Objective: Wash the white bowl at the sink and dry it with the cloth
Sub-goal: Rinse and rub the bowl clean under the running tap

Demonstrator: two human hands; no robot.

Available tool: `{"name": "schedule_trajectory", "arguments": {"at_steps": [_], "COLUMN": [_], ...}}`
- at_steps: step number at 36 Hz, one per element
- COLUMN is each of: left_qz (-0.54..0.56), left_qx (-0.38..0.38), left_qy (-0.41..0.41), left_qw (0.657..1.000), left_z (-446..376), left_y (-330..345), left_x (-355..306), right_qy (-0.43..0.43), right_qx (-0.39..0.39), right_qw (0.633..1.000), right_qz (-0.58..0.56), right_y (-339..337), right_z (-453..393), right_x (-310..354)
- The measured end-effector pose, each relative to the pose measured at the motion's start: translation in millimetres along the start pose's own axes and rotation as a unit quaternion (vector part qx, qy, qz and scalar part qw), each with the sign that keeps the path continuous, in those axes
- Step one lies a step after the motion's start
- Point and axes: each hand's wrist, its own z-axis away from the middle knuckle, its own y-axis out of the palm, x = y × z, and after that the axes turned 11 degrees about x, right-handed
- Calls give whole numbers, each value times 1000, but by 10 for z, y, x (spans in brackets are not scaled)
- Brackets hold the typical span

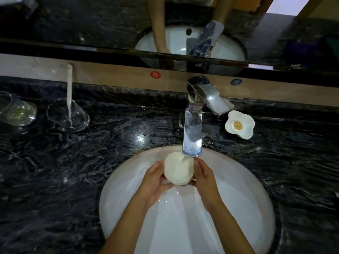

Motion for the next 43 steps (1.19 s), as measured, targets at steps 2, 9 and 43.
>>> {"name": "schedule_trajectory", "arguments": {"at_steps": [2,9,43], "left_qz": [-51,-176,18], "left_qx": [-14,-14,9], "left_qy": [1,50,17], "left_qw": [999,983,1000], "left_z": [10,44,88], "left_y": [2,17,70], "left_x": [-35,-145,47], "right_qy": [25,63,39], "right_qx": [0,24,54], "right_qw": [998,969,990], "right_qz": [-51,-238,-121], "right_y": [7,-1,-154], "right_z": [10,34,156], "right_x": [-65,-225,93]}}
